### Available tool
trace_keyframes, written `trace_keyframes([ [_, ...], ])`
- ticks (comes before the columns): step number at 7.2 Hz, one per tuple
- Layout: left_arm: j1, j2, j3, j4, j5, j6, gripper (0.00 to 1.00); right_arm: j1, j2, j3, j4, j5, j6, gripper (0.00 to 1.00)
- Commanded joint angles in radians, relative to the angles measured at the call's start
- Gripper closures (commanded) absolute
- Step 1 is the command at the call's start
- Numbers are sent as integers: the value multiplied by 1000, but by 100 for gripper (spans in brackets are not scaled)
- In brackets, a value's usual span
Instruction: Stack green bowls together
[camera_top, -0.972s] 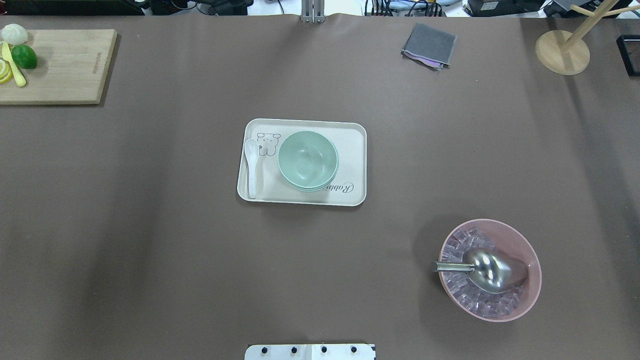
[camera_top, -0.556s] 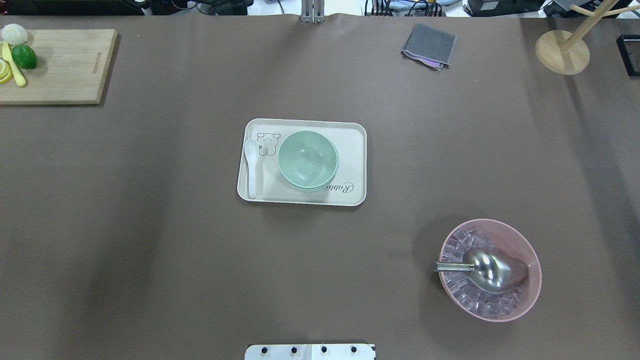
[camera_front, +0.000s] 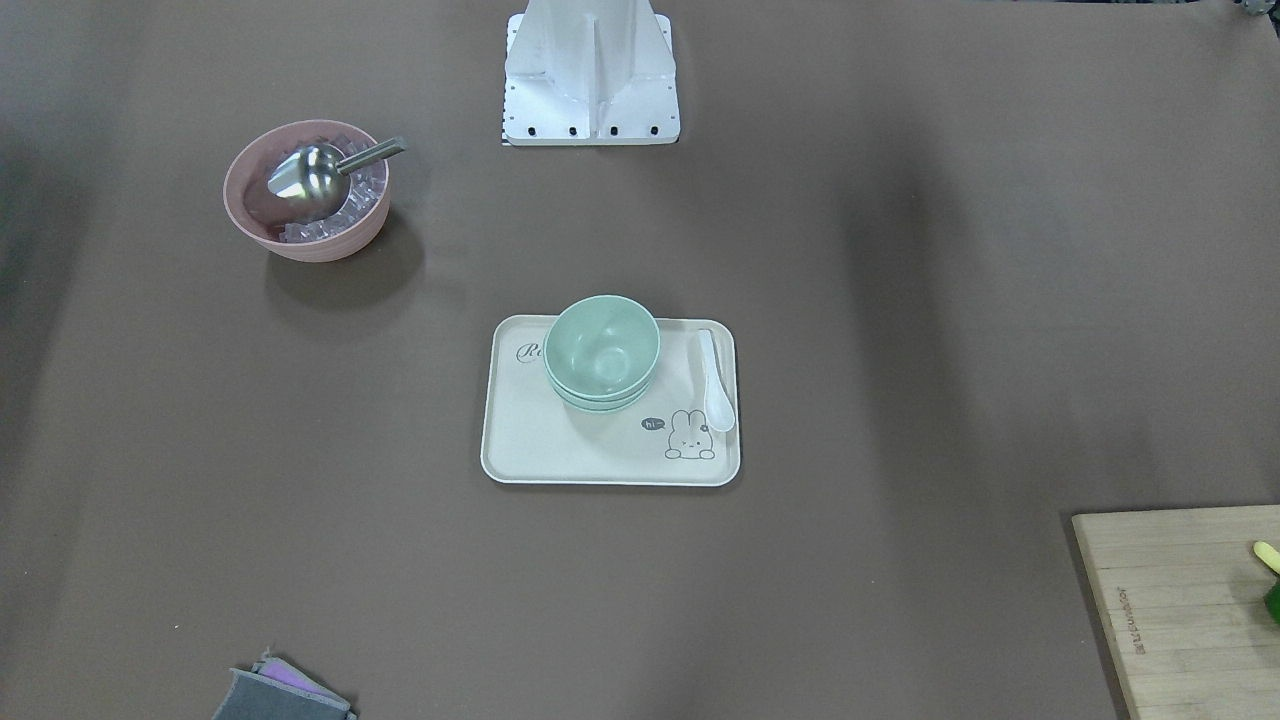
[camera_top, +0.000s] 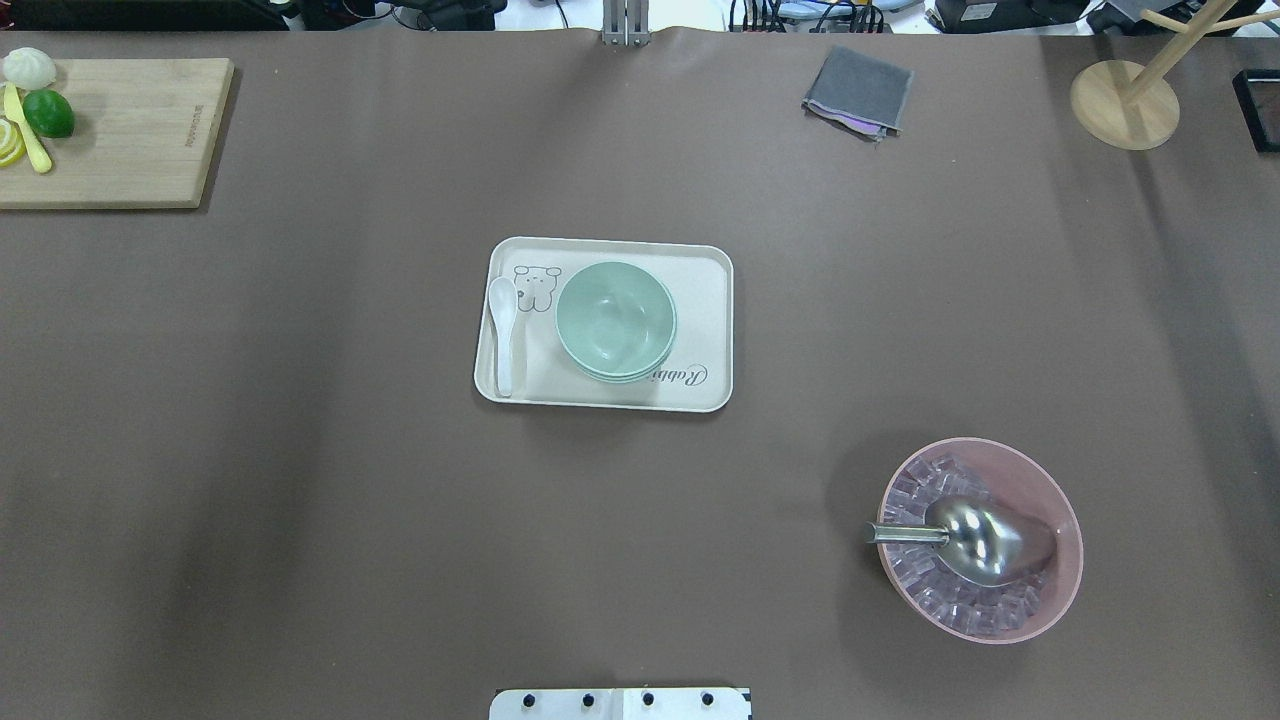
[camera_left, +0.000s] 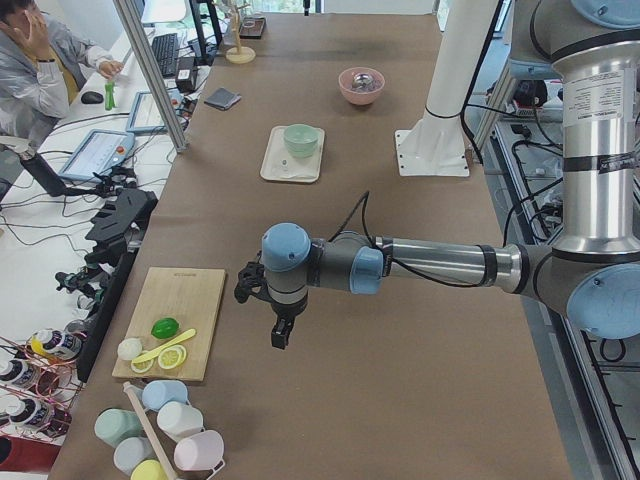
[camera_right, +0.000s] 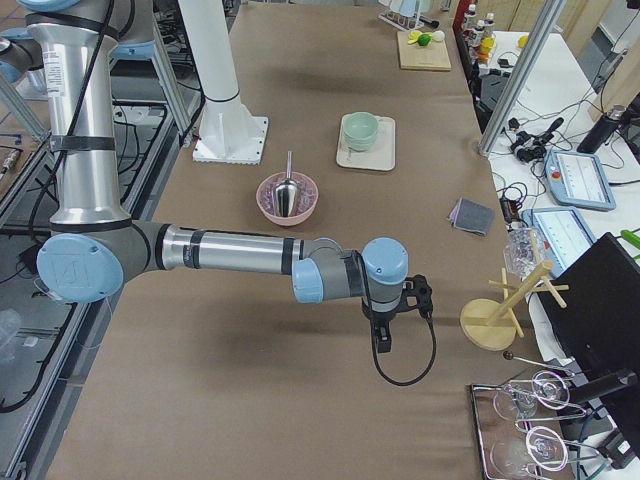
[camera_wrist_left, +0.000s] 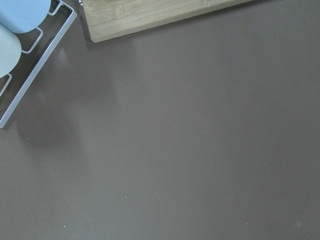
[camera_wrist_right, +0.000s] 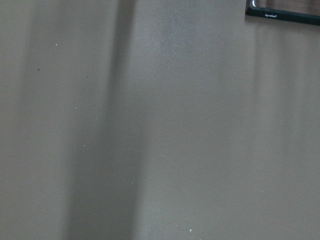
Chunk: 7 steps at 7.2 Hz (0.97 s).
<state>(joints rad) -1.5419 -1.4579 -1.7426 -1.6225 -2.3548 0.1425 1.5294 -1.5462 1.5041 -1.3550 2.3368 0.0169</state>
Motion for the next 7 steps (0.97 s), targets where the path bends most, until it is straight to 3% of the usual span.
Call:
trace_keyframes([
  [1,-1,1,-2,7,-20,0,2,-2,0,-1,2,-7,-2,0],
  [7,2,-1,-5,3,-20,5,2,-2,0,1,4,4,0,0],
])
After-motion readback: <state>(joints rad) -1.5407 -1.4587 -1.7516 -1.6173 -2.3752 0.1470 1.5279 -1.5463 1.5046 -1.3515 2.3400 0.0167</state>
